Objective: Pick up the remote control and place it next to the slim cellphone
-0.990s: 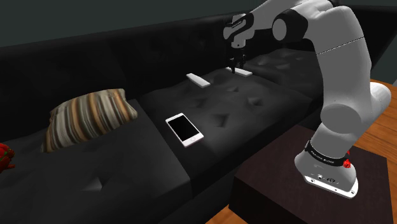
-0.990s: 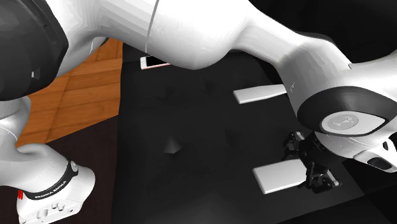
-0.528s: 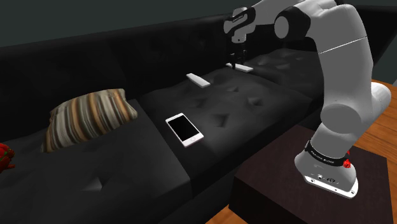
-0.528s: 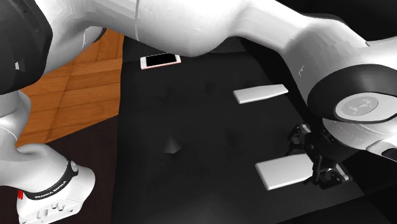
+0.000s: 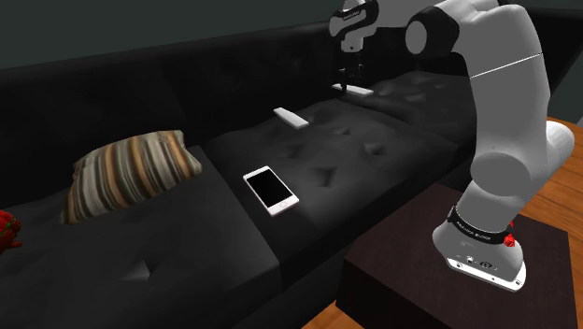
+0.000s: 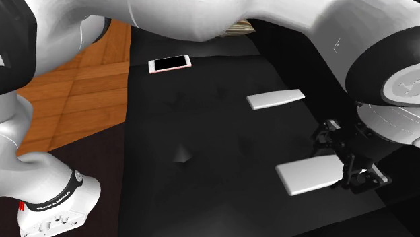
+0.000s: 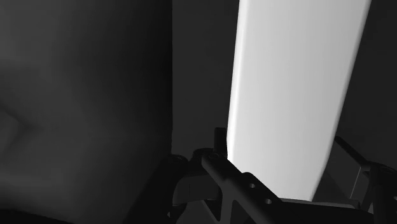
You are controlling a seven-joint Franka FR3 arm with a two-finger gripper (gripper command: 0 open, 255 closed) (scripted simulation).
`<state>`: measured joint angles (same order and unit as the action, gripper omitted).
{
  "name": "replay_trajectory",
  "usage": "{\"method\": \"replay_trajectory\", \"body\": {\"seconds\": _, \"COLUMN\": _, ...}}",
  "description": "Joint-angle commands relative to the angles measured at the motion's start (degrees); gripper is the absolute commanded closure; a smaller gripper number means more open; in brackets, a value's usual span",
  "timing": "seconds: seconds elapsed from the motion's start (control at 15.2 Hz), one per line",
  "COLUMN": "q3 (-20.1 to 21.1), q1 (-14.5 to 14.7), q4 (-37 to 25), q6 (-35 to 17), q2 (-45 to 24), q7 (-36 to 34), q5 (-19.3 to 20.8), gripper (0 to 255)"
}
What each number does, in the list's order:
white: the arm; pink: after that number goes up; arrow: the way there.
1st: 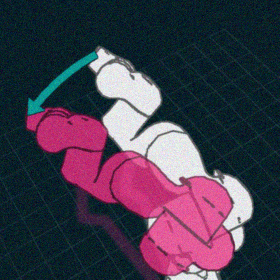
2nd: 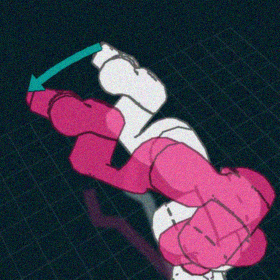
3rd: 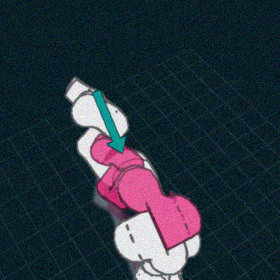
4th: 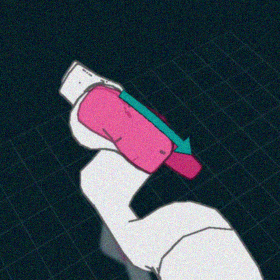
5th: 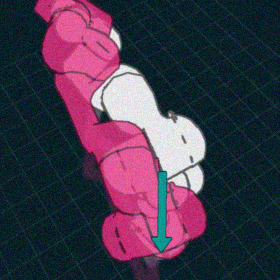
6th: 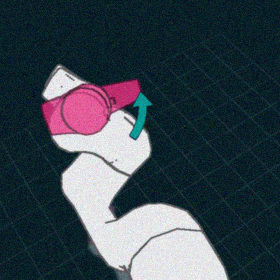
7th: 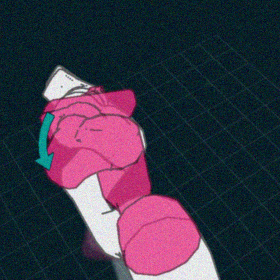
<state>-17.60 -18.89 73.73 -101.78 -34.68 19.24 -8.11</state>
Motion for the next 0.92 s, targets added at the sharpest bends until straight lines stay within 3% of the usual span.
{"method": "replay_trajectory", "body": {"seconds": 0.0, "q3": -0.07, "q1": -0.05, "q4": -1.06, "q6": 1.40, "q2": 0.35, "q7": -0.06, "q5": 0.11, "gripper": 255}}
{"method": "replay_trajectory", "body": {"seconds": 0.26, "q3": -0.16, "q1": -0.26, "q4": -3.66, "q6": 4.20, "q2": 0.58, "q7": -0.14, "q5": 0.22, "gripper": 255}}
{"method": "replay_trajectory", "body": {"seconds": 0.53, "q3": -0.42, "q1": 4.45, "q4": 11.57, "q6": -1.08, "q2": 10.70, "q7": -3.16, "q5": 2.48, "gripper": 255}}
{"method": "replay_trajectory", "body": {"seconds": 0.86, "q3": 0.21, "q1": 9.11, "q4": 25.93, "q6": -5.25, "q2": 21.31, "q7": -8.15, "q5": 5.35, "gripper": 255}}
